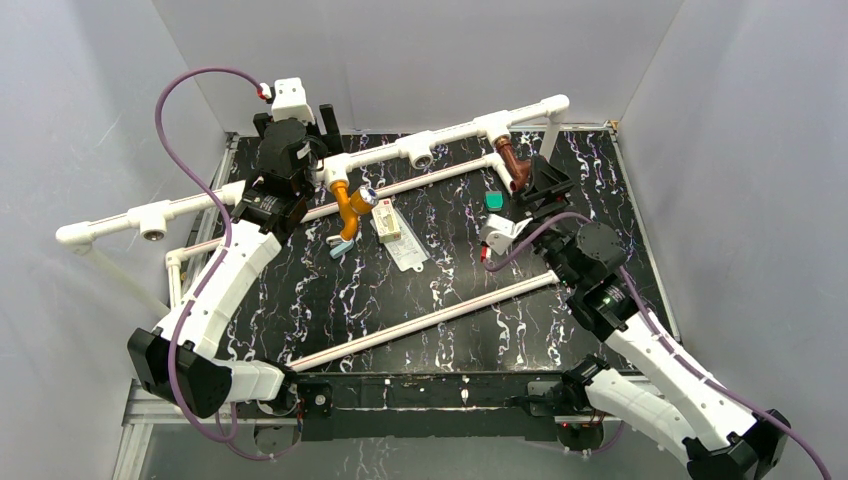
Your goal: Install the water faucets
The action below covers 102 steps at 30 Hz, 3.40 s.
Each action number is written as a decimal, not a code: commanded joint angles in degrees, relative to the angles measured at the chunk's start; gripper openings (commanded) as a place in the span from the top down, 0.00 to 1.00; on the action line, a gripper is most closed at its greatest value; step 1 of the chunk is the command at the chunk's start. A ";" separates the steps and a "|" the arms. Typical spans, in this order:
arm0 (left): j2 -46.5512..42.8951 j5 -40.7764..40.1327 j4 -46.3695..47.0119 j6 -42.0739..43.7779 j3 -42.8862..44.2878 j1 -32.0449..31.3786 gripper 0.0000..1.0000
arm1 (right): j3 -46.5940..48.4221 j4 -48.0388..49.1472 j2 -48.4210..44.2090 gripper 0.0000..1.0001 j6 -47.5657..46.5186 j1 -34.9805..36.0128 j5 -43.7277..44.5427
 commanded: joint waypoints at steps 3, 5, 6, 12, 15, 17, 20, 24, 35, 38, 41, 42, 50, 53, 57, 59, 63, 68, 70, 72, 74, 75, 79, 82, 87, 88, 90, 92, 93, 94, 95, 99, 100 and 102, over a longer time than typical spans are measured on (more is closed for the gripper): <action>6.49 3.97 -17.67 -0.16 -6.05 -1.80 0.21 | 1.28 10.20 2.24 0.22 -1.98 0.10 2.54; 6.50 3.97 -17.69 -0.16 -6.05 -1.80 0.21 | 1.69 10.33 3.10 0.25 -1.30 0.05 2.38; 6.48 3.97 -17.81 -0.22 -6.03 -1.76 0.21 | 1.81 10.47 3.66 0.27 -1.25 0.05 2.65; 6.48 3.97 -17.81 -0.15 -5.93 -1.80 0.21 | 2.70 12.43 6.60 0.38 -0.37 0.11 4.10; 6.39 3.97 -17.77 -0.17 -5.99 -1.80 0.21 | 3.23 13.14 7.74 0.45 0.48 0.14 4.94; 6.39 4.06 -17.78 -0.16 -5.95 -1.80 0.21 | 3.72 13.39 8.29 0.52 1.51 0.10 5.46; 6.26 4.06 -17.82 -0.16 -5.87 -1.81 0.21 | 4.74 13.77 9.03 0.65 4.43 0.07 5.92; 6.14 4.06 -17.87 -0.15 -5.88 -1.80 0.21 | 5.76 13.67 9.59 0.90 9.75 0.11 6.46; 6.28 4.04 -17.89 -0.07 -5.90 -1.80 0.21 | 6.00 12.64 7.94 0.99 35.64 0.09 6.22; 6.30 4.06 -17.94 -0.07 -5.78 -1.80 0.21 | 6.59 13.44 7.40 0.99 47.18 0.11 8.36; 6.30 4.06 -18.00 -0.11 -5.74 -1.80 0.21 | 7.30 14.08 6.88 0.99 58.11 0.08 10.10; 6.26 4.06 -18.06 -0.12 -5.77 -1.80 0.21 | 7.50 14.55 6.76 0.99 61.37 0.08 11.08; 6.21 4.32 -18.06 -0.14 -5.77 -1.80 0.21 | 12.28 9.69 6.45 0.99 89.78 0.12 18.88; 6.20 4.32 -18.06 -0.16 -5.75 -1.80 0.21 | 11.93 9.21 5.56 0.99 101.10 0.07 21.49; 6.29 4.35 -18.08 -0.16 -5.74 -1.80 0.21 | 11.33 7.88 4.06 0.99 116.98 0.11 24.67; 6.30 4.41 -18.07 -0.16 -5.79 -1.80 0.21 | 11.02 7.27 3.48 0.99 124.22 0.08 26.05; 6.30 4.41 -18.02 -0.16 -5.76 -1.80 0.21 | 12.15 2.68 3.62 0.99 139.28 0.05 28.30; 6.22 4.33 -18.06 -0.16 -5.77 -1.80 0.21 | 11.38 0.28 2.84 0.99 153.39 0.06 30.22; 6.30 4.32 -18.06 -0.16 -5.81 -1.80 0.21 | 10.93 -0.67 2.62 0.99 158.54 0.08 31.42; 6.30 4.32 -18.04 -0.17 -5.76 -1.80 0.21 | 10.59 -1.91 2.72 0.99 163.96 0.10 32.19; 6.28 4.49 -18.07 -0.16 -5.80 -1.80 0.21 | 10.05 -2.07 2.86 0.99 169.05 0.05 31.97; 6.27 4.50 -18.05 -0.16 -5.78 -1.80 0.21 | 9.65 -1.81 2.96 0.99 171.33 0.07 31.62; 6.30 4.41 -18.16 -0.13 -5.77 -1.80 0.21 | 8.61 0.69 3.62 0.99 177.51 0.06 31.25; 6.30 4.35 -18.17 -0.07 -5.74 -1.80 0.21 | 9.01 1.42 3.37 0.99 179.08 0.07 32.04; 6.48 4.41 -18.16 -0.07 -5.66 -1.80 0.21 | 10.34 -0.63 2.08 0.96 177.01 0.13 32.38; 6.52 4.47 -18.17 -0.07 -5.73 -1.80 0.21 | 10.26 -1.51 1.91 0.94 177.00 0.06 32.17; 6.61 4.49 -18.22 -0.11 -5.69 -1.80 0.21 | 9.38 -2.19 1.54 0.85 177.17 0.05 32.05; 6.73 4.50 -18.23 -0.07 -5.65 -1.80 0.21 | 8.13 -2.16 0.88 0.73 177.05 0.04 32.03; 6.74 4.50 -18.26 -0.07 -5.66 -1.80 0.21 | 7.58 -2.12 0.67 0.66 176.91 0.07 32.04; 6.82 4.49 -18.26 -0.07 -5.64 -1.80 0.21 | 7.13 -2.19 0.49 0.61 176.69 0.07 32.09; 6.90 4.50 -18.29 -0.07 -5.62 -1.80 0.21 | 6.75 -2.20 0.28 0.57 176.42 0.13 32.18; 7.17 4.46 -18.35 -0.07 -5.62 -1.83 0.21 | 6.15 -2.54 -0.35 0.46 175.01 0.05 31.88; 7.26 4.37 -18.42 -0.08 -5.64 -1.81 0.21 | 6.32 -3.07 -0.25 0.44 174.83 0.06 31.54; 7.35 4.41 -18.48 -0.07 -5.49 -1.80 0.21 | 6.30 -4.22 -0.28 0.40 174.93 0.07 30.77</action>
